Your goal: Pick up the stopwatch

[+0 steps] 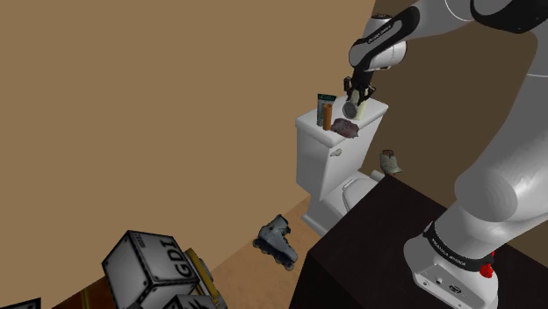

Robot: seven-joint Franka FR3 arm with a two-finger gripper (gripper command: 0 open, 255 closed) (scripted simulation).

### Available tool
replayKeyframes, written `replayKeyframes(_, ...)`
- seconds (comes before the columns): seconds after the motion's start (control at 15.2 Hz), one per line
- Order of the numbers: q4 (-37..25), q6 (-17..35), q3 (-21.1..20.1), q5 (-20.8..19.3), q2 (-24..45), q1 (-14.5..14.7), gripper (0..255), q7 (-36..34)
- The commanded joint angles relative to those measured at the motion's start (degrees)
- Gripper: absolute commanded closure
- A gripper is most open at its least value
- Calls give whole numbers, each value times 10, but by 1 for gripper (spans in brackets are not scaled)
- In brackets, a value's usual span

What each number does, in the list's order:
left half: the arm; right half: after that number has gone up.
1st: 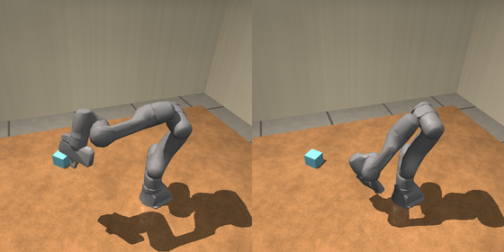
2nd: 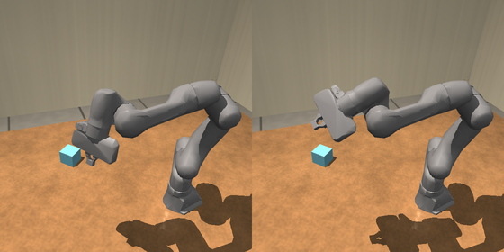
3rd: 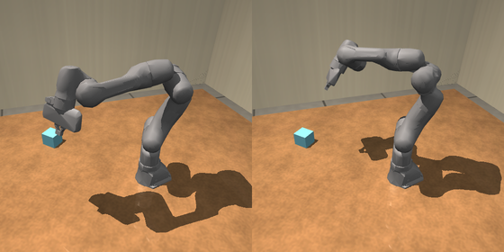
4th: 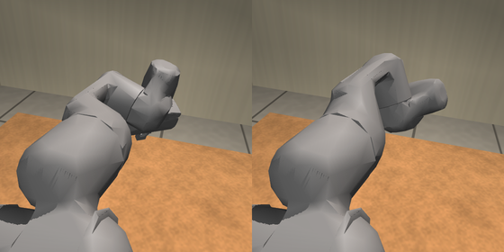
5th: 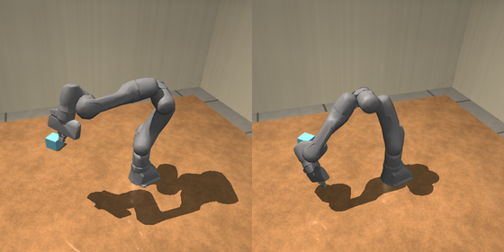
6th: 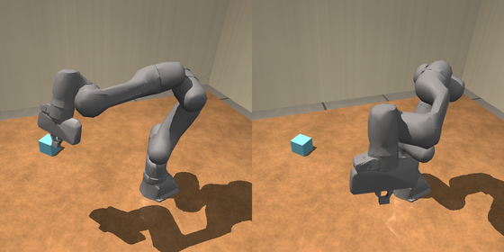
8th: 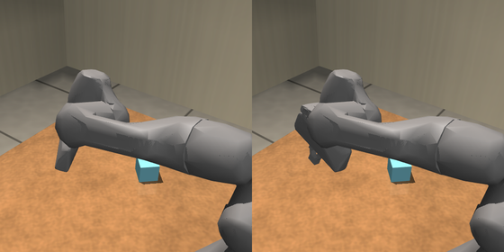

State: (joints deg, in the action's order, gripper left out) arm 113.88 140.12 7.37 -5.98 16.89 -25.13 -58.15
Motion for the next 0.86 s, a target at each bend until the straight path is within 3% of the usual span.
replayKeyframes(0.0,-5,-14,0,0,-9,0,255,2)
replayKeyframes(0.79,-35,-82,0,1,-47,1,255,8)
